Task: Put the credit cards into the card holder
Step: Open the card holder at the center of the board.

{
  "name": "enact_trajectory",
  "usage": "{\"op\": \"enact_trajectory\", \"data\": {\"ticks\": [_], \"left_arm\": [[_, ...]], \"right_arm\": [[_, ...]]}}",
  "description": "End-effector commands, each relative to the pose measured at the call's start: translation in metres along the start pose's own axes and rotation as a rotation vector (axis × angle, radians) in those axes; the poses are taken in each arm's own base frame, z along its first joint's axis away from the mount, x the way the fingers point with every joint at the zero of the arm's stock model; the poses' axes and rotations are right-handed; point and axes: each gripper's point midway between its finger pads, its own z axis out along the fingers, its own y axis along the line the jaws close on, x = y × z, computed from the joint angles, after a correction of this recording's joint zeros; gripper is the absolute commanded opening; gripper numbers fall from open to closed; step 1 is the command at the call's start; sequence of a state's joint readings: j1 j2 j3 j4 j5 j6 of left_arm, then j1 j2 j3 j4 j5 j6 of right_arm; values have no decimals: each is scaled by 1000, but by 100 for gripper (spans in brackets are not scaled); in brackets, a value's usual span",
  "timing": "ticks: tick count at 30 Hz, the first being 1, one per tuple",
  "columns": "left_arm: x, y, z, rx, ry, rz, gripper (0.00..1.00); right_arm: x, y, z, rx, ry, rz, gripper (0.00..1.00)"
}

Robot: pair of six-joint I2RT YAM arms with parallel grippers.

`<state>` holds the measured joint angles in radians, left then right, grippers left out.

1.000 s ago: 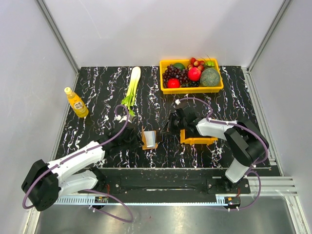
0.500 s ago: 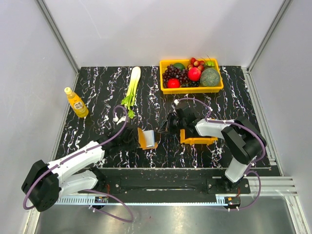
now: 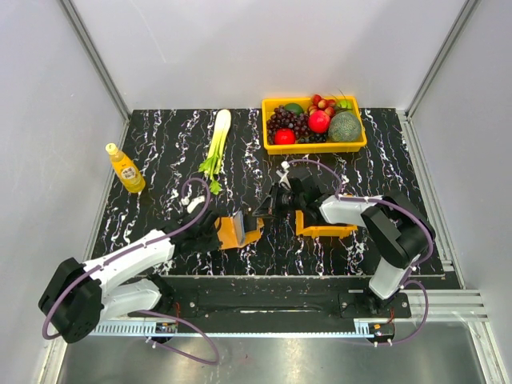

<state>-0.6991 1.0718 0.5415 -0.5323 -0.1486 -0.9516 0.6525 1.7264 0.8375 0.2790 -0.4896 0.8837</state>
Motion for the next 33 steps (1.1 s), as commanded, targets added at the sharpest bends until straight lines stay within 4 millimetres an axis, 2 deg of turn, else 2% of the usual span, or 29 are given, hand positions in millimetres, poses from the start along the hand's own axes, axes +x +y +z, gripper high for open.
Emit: {"op": "enact_trajectory", "data": {"ticks": [1, 6, 9, 12, 15, 20, 22, 28, 31, 33], "left_arm": [[6, 14, 5, -55, 18, 19, 0], [1, 3, 4, -4, -2, 32, 0], [-3, -2, 2, 24, -23, 33, 0], [-5, -2, 2, 28, -30, 43, 0], [-12, -10, -3, 62, -55, 60, 0], [-35, -45, -31, 221, -132, 112, 0], [-38, -51, -36, 232, -130, 131, 0], [-25, -39, -18, 165, -66, 139, 0], [-21, -35, -13, 152, -53, 135, 0], [-19, -33, -11, 146, -50, 137, 0]], "right_arm": [[-2, 26, 8, -92, 25, -48, 0], [5, 12, 21, -36, 33, -22, 0], [2, -5, 20, 58, 11, -32, 0], [-2, -8, 16, 88, -6, -55, 0], [-7, -5, 9, 113, -33, -85, 0], [-15, 1, 0, 133, -56, -116, 0], [-20, 7, -6, 132, -86, -121, 0], [-30, 34, -22, 90, -125, -158, 0], [-31, 36, -22, 91, -124, -166, 0], [-31, 30, -23, 123, -123, -162, 0]]}}
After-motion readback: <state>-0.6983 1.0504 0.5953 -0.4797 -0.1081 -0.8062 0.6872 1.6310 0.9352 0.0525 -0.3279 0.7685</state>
